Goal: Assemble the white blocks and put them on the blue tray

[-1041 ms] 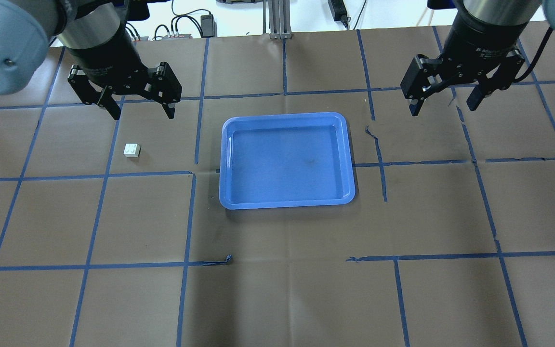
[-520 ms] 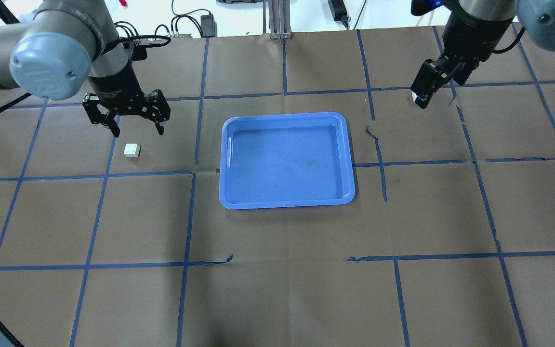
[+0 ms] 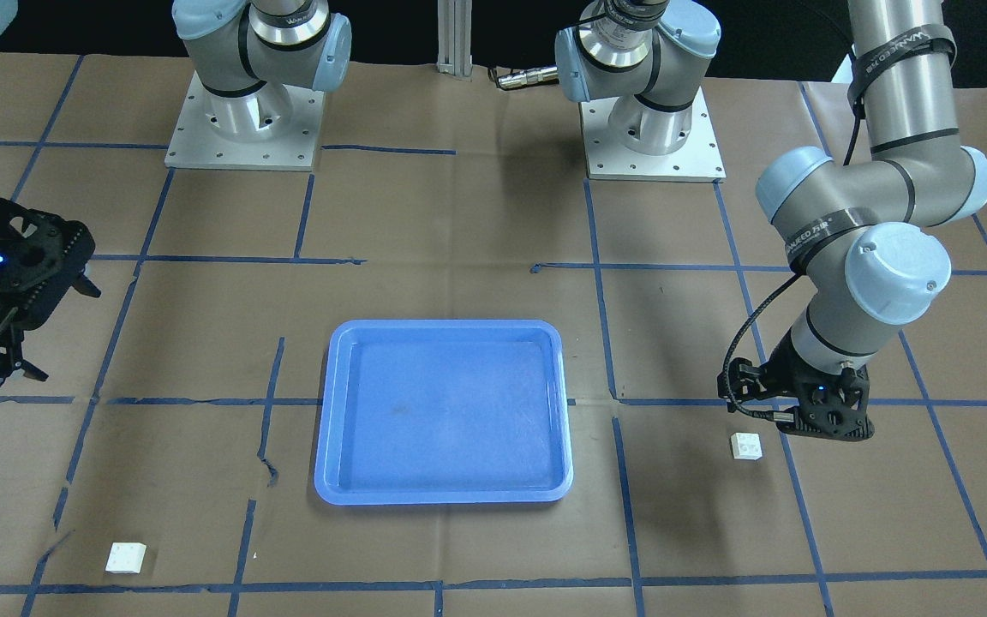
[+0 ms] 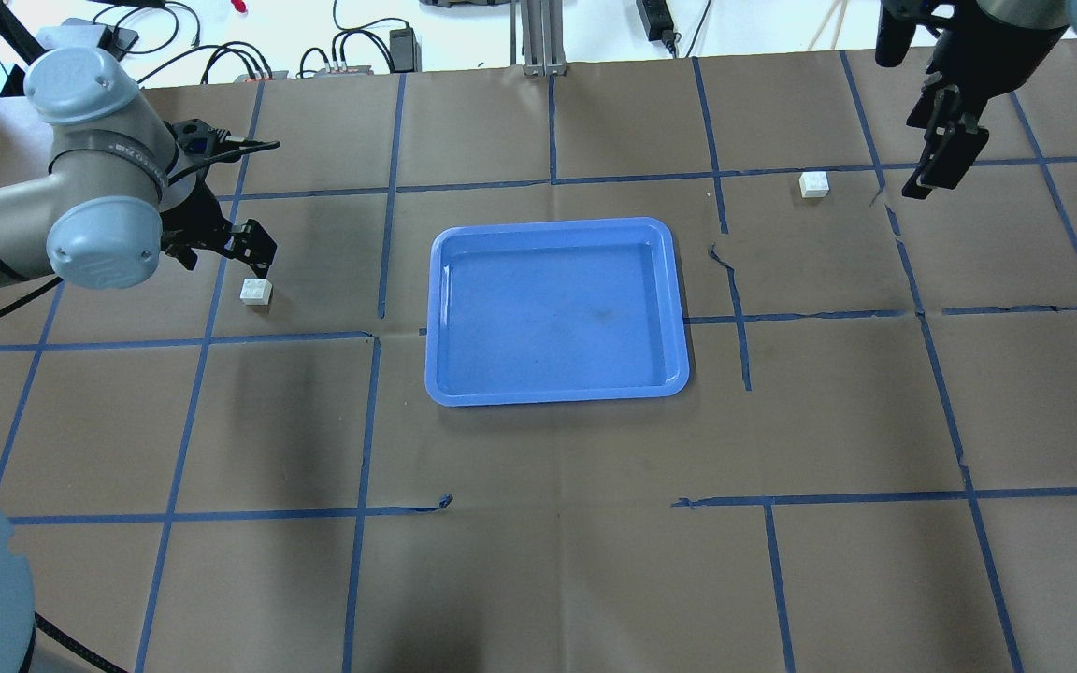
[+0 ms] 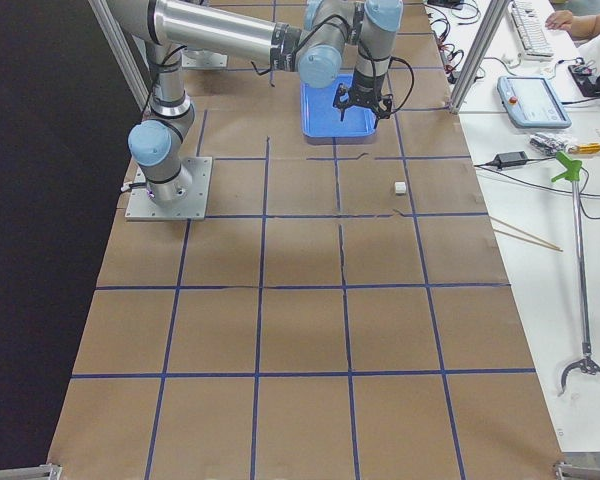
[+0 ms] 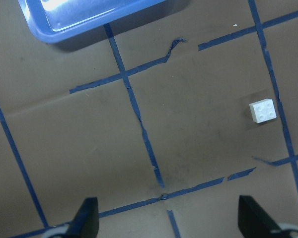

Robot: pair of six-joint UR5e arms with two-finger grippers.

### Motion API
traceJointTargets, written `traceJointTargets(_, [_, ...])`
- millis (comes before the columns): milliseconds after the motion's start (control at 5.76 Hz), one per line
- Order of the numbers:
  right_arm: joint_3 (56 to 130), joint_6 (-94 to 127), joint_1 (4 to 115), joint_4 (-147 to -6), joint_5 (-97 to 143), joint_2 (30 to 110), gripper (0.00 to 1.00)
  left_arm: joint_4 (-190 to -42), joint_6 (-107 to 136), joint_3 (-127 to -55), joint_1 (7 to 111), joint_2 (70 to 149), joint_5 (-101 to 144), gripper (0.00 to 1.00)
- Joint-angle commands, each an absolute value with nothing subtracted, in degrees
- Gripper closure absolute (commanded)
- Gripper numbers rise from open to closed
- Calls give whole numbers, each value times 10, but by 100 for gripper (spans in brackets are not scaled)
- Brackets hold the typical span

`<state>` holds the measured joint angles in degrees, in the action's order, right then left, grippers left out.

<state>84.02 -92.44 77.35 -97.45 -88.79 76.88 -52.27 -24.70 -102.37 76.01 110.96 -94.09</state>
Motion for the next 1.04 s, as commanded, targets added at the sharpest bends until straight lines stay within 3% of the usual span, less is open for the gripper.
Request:
traceJointTargets(0, [839,-1087,762,-1031,-852,705,0,-467,-269,-1037,758,1144,-939,1])
traceJointTargets(520, [818,-1153,706,-1064,-742,618,0,-428,-266,-1051,756,1174,-925,1])
traceJointTargets(867, [734,-1152,706,-1064,-705,514,0,-430,-248,-1056,756,1186,-926,6])
